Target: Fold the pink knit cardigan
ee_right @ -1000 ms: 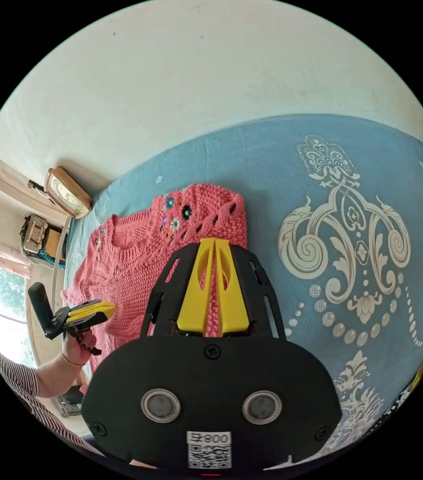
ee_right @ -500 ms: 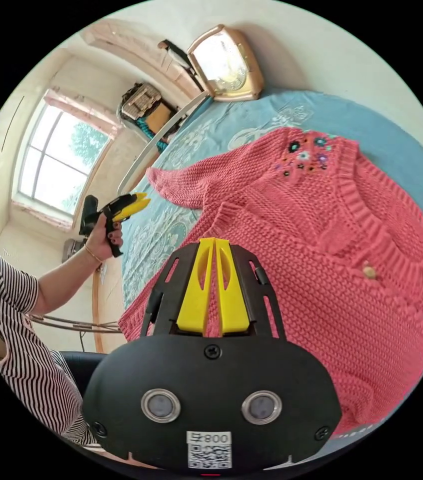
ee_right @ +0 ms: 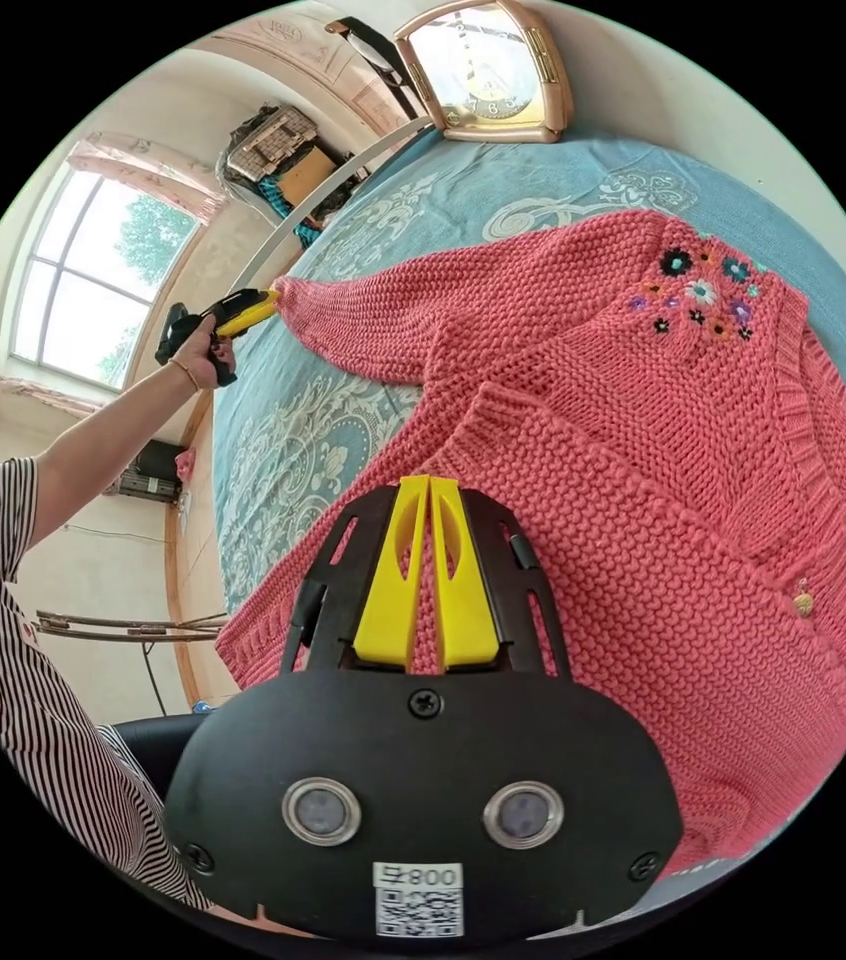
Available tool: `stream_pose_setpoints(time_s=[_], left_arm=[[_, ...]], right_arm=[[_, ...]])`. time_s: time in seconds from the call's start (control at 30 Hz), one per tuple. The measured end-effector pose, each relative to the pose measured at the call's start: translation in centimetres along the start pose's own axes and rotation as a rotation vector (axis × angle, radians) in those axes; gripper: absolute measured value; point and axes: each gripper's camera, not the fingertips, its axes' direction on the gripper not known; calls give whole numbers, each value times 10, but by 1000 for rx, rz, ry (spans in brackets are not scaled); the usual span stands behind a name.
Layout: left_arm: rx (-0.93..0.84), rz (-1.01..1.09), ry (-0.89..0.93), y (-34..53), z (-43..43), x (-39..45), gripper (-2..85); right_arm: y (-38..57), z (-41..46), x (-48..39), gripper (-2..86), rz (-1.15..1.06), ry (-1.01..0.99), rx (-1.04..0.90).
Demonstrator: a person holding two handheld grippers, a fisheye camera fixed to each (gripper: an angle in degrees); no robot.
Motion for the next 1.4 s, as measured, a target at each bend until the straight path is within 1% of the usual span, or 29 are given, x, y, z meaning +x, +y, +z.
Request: stream_pose_setpoints(time_s=[0.07, 0.1, 0.17, 0.2, 0.23, 0.27, 0.3, 0.37, 0.4, 0.47, 0.53, 0.63, 0.73, 0.8, 0.93, 1.0, 1.07, 1.1, 1.13, 1.2, 1.33, 1.4], left_arm=[[8, 86, 117, 6, -8, 25, 42], [1, 123, 142, 9, -9, 35, 40], [-76, 329, 243, 27, -7, 88, 37], [-107, 389, 265, 34, -5, 104, 36], [-179, 505, 294, 52, 4, 133, 35], [-257, 608, 303, 74, 15, 160, 33], [-297, 653, 303, 86, 22, 171, 33], [-425, 771, 267, 134, 50, 203, 31], [-453, 789, 262, 144, 57, 208, 31], [-517, 832, 241, 179, 75, 223, 30], [-540, 866, 225, 198, 82, 235, 29], [-553, 899, 183, 218, 85, 253, 28], [-565, 934, 157, 233, 86, 272, 27], [-579, 961, 136, 242, 88, 285, 26], [-587, 1031, 111, 265, 90, 319, 27], [-582, 1065, 106, 277, 90, 335, 27], [-575, 1118, 83, 292, 89, 358, 28], [-571, 1130, 71, 296, 88, 363, 28], [-555, 1150, 58, 302, 86, 375, 29], [-515, 1153, 81, 308, 80, 394, 29], [-400, 1153, 253, 314, 58, 455, 29], [-386, 1175, 352, 326, 55, 486, 29]], right_arm=[[-2, 0, 4, 2, 11, -5, 11], [-2, 0, 5, 3, 16, -10, 14], [-1, -2, 12, 5, 27, -29, 27], [-1, -4, 15, 6, 29, -37, 29], [0, -7, 21, 9, 39, -60, 33], [3, -13, 29, 12, 69, -102, 50], [5, -17, 34, 15, 82, -130, 68], [16, -35, 57, 38, 144, -256, 155], [20, -40, 64, 45, 169, -288, 182], [37, -52, 97, 74, 286, -427, 270], [47, -54, 117, 88, 346, -510, 309], [52, -58, 131, 110, 354, -579, 326], [44, -71, 121, 118, 260, -559, 315], [36, -83, 109, 124, 185, -505, 306], [10, -105, 73, 134, -7, -260, 218], [-4, -102, 57, 130, -108, -179, 133], [-17, -85, 47, 96, -193, -99, -31], [-19, -82, 48, 85, -202, -92, -58], [-19, -80, 53, 68, -207, -114, -87], [-14, -94, 64, 56, -184, -171, -53], [18, -165, 107, 40, -94, -397, 142], [43, -201, 125, 37, -60, -448, 218]])
